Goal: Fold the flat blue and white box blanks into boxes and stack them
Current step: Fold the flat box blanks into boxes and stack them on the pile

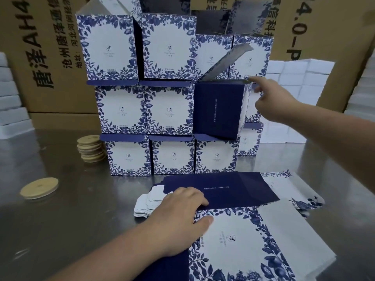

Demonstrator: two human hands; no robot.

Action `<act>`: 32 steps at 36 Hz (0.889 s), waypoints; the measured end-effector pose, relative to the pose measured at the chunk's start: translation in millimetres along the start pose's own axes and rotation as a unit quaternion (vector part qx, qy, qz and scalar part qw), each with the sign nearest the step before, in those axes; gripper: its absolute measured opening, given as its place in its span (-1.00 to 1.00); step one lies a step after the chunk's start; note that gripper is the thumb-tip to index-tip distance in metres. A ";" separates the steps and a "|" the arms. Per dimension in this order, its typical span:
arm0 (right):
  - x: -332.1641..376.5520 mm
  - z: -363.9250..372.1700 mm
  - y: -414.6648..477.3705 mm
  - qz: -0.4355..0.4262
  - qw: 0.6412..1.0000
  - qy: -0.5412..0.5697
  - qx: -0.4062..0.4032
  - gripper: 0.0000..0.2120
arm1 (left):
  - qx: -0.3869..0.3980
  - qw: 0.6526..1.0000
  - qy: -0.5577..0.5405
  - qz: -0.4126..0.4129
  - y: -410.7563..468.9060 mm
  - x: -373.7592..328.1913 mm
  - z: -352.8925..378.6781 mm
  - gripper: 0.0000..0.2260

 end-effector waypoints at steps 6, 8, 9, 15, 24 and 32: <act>20.6 0.4 14.6 -0.050 0.998 -0.034 0.010 -0.60 | 0.001 1.000 -0.003 -0.001 -0.1 0.2 0.0 -0.64; 21.5 0.4 16.3 -0.044 0.998 -0.042 0.006 -0.62 | 0.001 1.000 -0.003 -0.002 -0.6 0.1 0.2 -0.64; 21.8 0.2 16.4 -0.041 0.998 -0.046 0.005 -0.62 | 0.001 1.000 -0.003 -0.001 -0.8 -0.1 0.1 -0.64; 27.9 -11.4 13.8 -0.052 0.996 -0.076 0.007 -0.67 | 0.001 1.000 0.000 -0.002 -0.1 0.4 -1.0 -0.64; 42.5 -24.7 11.7 -0.078 0.988 -0.133 0.014 -0.72 | 0.002 1.000 -0.002 -0.002 -0.9 0.6 -0.4 -0.64; 69.8 1.3 14.8 -0.104 0.984 -0.147 0.007 -0.74 | 0.000 1.000 -0.003 -0.004 -1.2 -0.4 -1.6 -0.65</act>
Point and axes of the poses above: each hand's wrist, its own y-axis towards the middle knuckle, its own z-axis out of the palm, x = y × z, the point moved 8 cm from there along y, towards the middle knuckle, and after that the axes turned 13 degrees about y, right-handed, at the moved point
